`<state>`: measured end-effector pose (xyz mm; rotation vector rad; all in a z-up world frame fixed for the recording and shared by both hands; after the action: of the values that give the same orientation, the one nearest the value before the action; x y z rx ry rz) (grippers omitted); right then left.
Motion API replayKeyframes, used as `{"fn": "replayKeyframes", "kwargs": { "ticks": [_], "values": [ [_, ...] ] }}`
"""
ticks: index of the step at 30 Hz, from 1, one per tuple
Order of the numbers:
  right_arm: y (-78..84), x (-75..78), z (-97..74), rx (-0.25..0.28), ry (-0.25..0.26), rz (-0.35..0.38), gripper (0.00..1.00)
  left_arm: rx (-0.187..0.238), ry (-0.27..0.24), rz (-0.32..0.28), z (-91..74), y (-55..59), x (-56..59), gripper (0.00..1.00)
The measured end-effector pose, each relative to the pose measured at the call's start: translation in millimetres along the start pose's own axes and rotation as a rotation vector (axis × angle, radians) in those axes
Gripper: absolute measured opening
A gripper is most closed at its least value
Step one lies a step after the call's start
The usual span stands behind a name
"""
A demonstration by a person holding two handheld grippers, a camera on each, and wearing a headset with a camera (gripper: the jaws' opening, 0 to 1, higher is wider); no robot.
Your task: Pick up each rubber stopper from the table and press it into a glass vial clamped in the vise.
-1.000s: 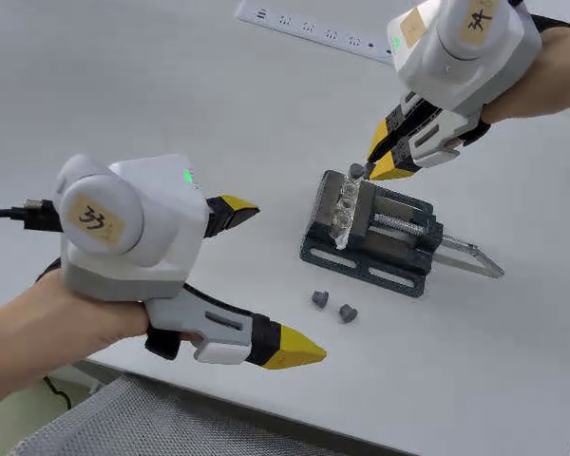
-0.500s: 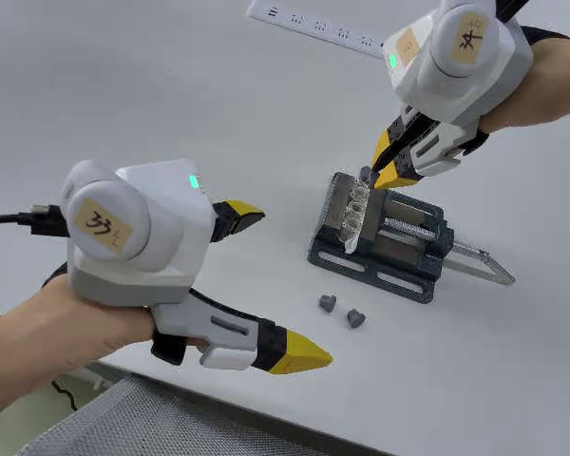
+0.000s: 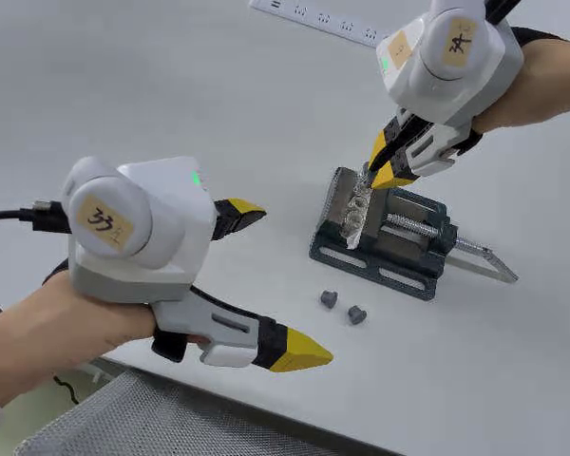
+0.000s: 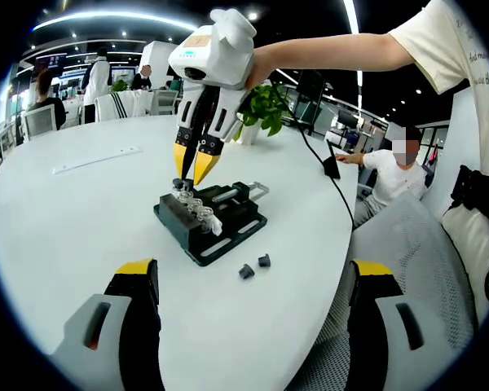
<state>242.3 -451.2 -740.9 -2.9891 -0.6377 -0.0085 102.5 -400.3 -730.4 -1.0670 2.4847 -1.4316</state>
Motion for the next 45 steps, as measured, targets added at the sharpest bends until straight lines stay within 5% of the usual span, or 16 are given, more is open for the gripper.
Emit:
{"fn": "replayKeyframes", "kwargs": {
  "ticks": [45],
  "values": [
    [-1.1,2.1,7.4,-0.039,-0.02,-0.011,0.05,-0.011,0.015,-0.019,2.6,5.3,2.4,0.94]
  ]
}}
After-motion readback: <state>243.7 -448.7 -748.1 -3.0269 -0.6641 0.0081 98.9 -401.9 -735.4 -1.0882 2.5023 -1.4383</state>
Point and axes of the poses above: the centre of the closed fingertips' face, and the gripper's own axes: z roughly forward along the fingers, x roughly to its right, y roughly out of its underside, the point moved 2 cm from there along -z, roughly backward along the fingers, and after that the axes turned 9 degrees about -x, right-handed, at the moved point
